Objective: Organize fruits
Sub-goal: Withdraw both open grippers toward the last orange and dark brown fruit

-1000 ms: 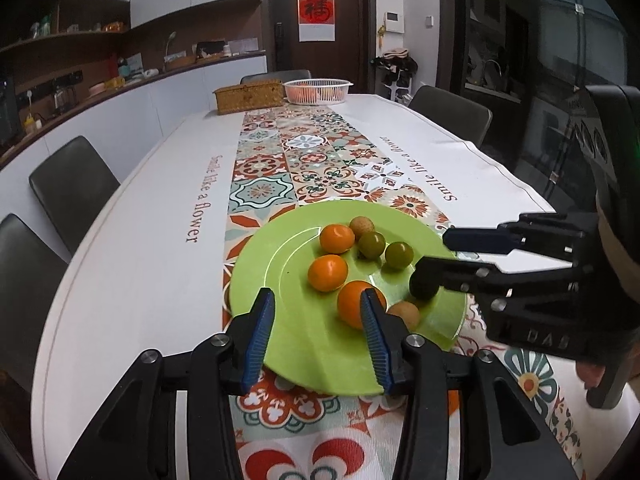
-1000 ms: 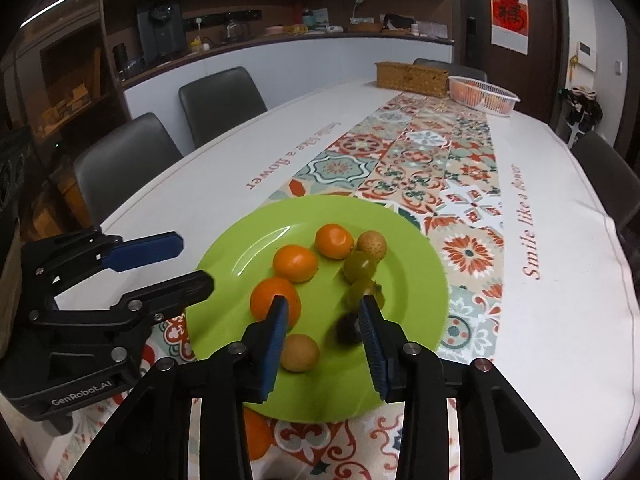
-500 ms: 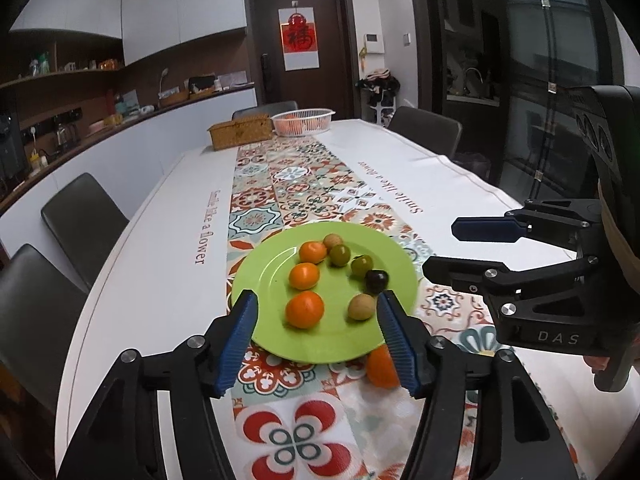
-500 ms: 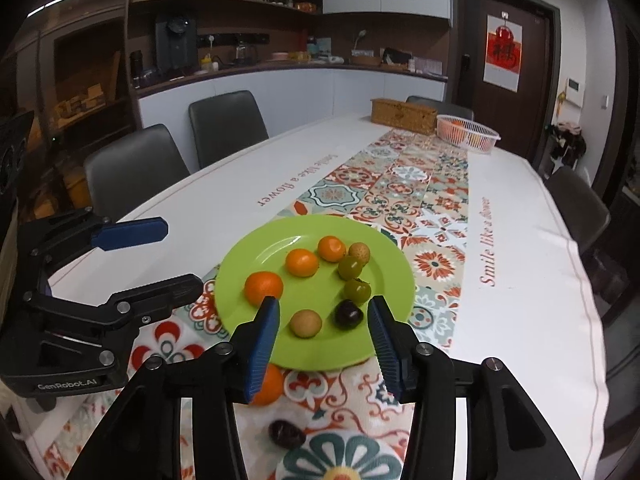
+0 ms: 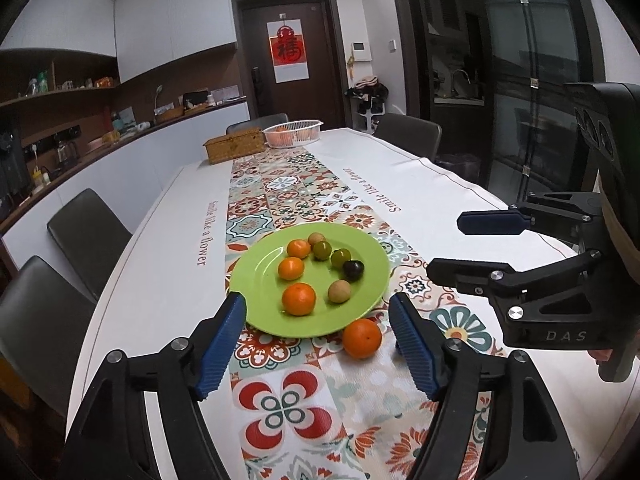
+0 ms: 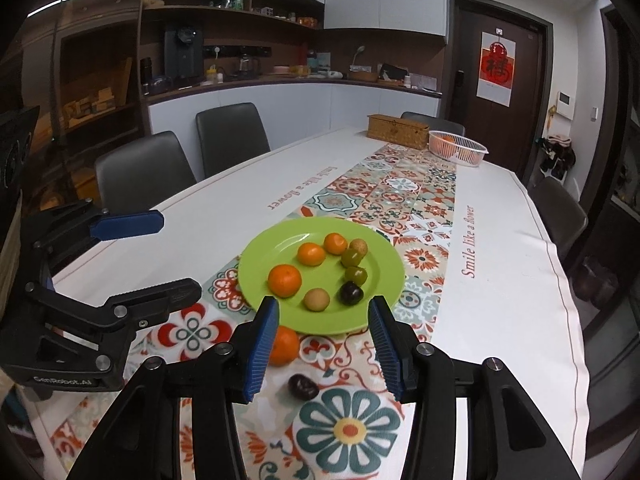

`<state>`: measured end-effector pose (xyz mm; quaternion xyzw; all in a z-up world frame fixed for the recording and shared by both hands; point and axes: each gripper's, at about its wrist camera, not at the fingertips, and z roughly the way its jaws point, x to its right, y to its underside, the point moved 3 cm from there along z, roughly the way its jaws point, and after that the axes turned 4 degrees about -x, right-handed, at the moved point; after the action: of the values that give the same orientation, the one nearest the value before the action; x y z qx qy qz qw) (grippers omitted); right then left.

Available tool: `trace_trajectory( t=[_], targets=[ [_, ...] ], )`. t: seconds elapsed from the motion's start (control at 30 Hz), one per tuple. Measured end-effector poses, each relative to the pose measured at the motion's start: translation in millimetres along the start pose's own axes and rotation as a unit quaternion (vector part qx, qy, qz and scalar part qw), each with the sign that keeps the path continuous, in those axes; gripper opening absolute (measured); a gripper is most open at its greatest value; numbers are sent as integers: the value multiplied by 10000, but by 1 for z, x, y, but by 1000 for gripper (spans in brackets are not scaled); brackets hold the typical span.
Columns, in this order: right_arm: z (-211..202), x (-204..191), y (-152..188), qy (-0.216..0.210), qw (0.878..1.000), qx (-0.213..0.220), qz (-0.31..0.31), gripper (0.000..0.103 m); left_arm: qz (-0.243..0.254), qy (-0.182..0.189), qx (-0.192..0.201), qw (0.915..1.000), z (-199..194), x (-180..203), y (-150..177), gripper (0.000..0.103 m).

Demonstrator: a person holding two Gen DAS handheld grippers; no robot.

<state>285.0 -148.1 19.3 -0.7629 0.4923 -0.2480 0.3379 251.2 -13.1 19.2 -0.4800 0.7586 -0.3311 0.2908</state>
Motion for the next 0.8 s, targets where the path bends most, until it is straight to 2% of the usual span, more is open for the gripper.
trace_trajectory(
  t=[0.4, 0.8],
  targets=[
    [-6, -7, 26, 81, 9997, -208, -50, 56, 238, 166, -103, 9995, -2, 12, 18, 75],
    [11, -14, 47, -31, 9983, -563, -110, 56, 592, 407, -186, 9972, 11, 21, 37, 74]
  ],
)
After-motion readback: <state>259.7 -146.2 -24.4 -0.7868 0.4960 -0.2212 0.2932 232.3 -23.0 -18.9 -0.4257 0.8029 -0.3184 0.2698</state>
